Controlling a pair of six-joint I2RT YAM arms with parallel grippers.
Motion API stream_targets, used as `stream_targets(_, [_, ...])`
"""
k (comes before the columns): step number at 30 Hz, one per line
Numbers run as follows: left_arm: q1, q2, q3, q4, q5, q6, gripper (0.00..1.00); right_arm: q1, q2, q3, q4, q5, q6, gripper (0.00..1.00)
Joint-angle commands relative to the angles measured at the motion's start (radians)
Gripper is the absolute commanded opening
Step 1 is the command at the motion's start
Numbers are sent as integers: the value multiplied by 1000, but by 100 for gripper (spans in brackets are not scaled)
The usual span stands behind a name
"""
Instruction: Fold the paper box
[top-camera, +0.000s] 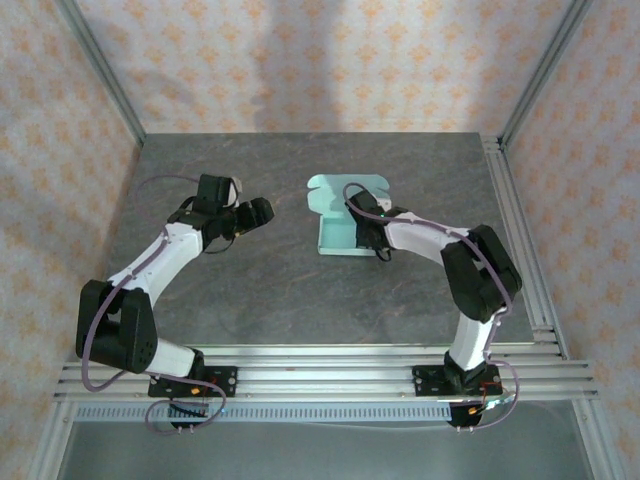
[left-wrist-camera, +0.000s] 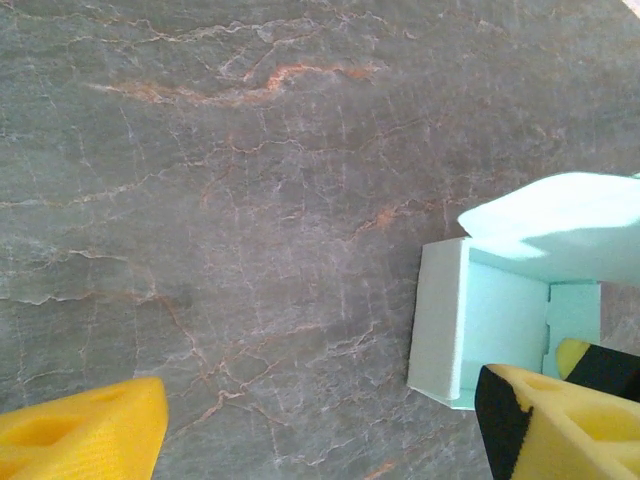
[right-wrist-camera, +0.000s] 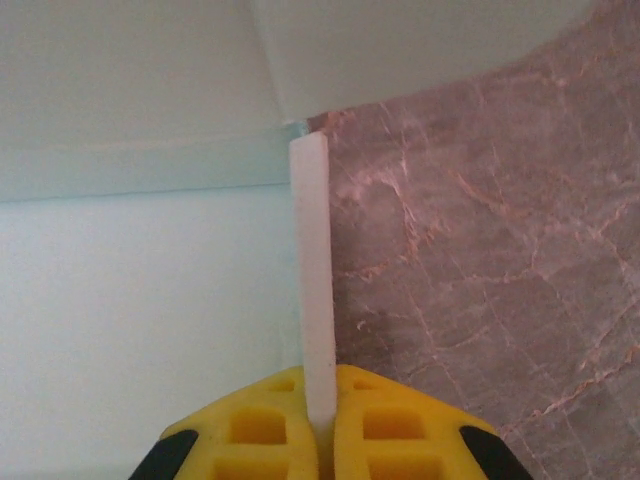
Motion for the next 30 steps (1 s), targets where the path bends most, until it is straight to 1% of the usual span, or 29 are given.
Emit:
stream_targets(1, [-19,13,46,-42,-39,47,82,7,20,23,-53,36,55,0])
stream_targets(2, [-21,16,49,-42,-41,51,83,6,23,22,-47,32,53,0])
stream_targets(3, [-25,19,51,-40,-41,54,83,6,23,19,-37,24,43,4])
stream_targets(4, [-29,21,54,-40,-40,58,83,6,19,14,-28,17,39,9])
stream_targets(6, [-41,30,67,-39,-36,75,84,6,-12,-4,-3,14,18,34])
stream_targets(7, [-47,33,74,-37,-34,89,84,5,-36,-16,10,20,10,42])
stream_targets(8, [-61,36,84,-36,-38,106,84,5,-60,-30,24,28,-5,48])
stream_targets(9, [-77,40,95,-38,-44,125,85,5,-94,-44,41,41,-26,52])
stream_targets(11, [-105,58,130,-51,-43,169,85,4,-158,-83,97,65,-76,54])
stream_targets(13, [-119,92,178,-62,42,213,84,-1,-223,-124,160,36,-168,59])
stream_targets(14, [-122,112,203,-62,87,228,85,-7,-251,-135,174,20,-212,63])
stream_targets(15, [-123,132,228,-67,109,240,86,-15,-278,-141,178,4,-256,65])
stream_targets(17, [-122,161,284,-101,107,279,88,-37,-323,-146,177,-24,-326,69])
stream_targets(19, [-117,179,324,-113,114,303,87,-70,-369,-156,187,-76,-394,73])
stream_targets(20, [-113,186,337,-108,137,308,86,-96,-390,-160,191,-129,-435,75])
stream_targets(21, [-109,193,352,-108,147,309,86,-126,-407,-162,195,-192,-480,80])
stream_targets(22, [-110,197,362,-106,155,312,86,-151,-416,-157,188,-255,-525,83])
stream_targets(23, [-110,198,369,-103,167,320,86,-178,-422,-145,164,-326,-597,87])
stream_targets(24, [-110,198,372,-101,170,324,87,-201,-421,-129,130,-379,-663,89])
stream_targets(26, [-109,198,379,-107,165,330,89,-235,-402,-64,33,-443,-787,91])
stream_targets(28, [-108,200,388,-122,166,330,90,-280,-371,1,-46,-496,-873,92])
stream_targets(30, [-108,197,387,-132,176,330,90,-328,-332,77,-136,-587,-964,92])
